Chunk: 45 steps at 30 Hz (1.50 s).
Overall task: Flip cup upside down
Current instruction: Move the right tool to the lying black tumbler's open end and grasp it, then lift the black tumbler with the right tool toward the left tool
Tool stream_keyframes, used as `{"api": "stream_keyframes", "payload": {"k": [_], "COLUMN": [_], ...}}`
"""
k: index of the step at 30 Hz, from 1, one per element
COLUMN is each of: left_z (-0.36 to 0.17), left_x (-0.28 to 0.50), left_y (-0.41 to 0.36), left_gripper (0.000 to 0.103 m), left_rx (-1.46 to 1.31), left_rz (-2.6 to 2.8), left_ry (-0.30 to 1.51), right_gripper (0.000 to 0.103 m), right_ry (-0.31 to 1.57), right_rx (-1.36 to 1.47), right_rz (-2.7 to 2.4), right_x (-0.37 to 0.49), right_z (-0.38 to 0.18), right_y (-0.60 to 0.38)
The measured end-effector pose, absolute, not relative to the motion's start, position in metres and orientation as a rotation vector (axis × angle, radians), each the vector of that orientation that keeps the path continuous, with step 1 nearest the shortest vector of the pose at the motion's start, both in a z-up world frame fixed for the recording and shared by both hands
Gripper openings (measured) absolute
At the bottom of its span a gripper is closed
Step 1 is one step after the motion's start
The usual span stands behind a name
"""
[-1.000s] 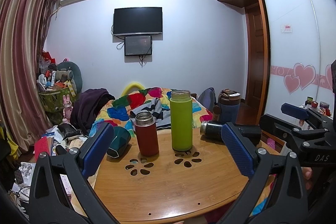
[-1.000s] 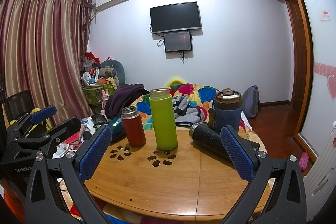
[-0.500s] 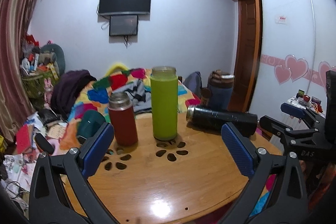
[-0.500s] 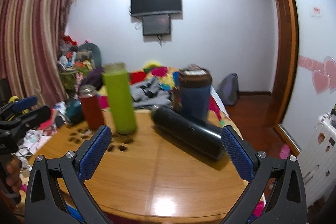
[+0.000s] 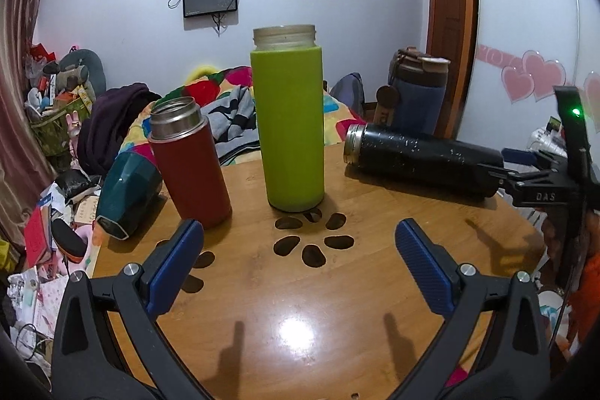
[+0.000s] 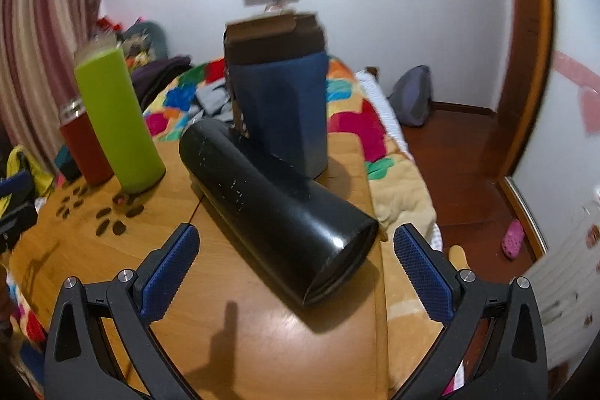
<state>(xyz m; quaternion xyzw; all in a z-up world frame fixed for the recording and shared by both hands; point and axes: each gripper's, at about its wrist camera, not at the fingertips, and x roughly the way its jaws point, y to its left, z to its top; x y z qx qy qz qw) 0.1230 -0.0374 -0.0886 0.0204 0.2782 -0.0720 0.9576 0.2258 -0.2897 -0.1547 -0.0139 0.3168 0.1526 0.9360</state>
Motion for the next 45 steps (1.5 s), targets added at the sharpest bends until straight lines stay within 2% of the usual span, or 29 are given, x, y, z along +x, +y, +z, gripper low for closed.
{"api": "stream_keyframes", "payload": {"k": [6,17,25,37,45], "left_z": [-0.099,-0.103,-0.105,-0.120,-0.130], "left_x": [0.129,0.125,0.118,0.101,0.094], "left_y": [-0.041,-0.046,-0.043,-0.057,-0.073], "left_gripper": [0.103,0.103,0.103,0.103,0.103], "left_rx": [0.051,0.055,0.045,0.112,0.166], "left_rz": [-0.162,-0.196,-0.189,-0.232,-0.278], "left_ry": [0.587,0.581,0.555,0.524,0.534], "right_gripper": [0.102,0.076,0.064,0.061,0.061], "right_ry": [0.702,0.730,0.723,0.683,0.673], "right_rx": [-0.055,-0.084,-0.058,0.099,0.045], "right_rz": [0.391,0.472,0.503,0.420,0.471], "right_x": [0.251,0.246,0.207,0.148,0.121], "right_z": [-0.161,-0.166,-0.167,-0.156,-0.142], "right_y": [-0.285,-0.278,-0.271,-0.258,-0.240]}}
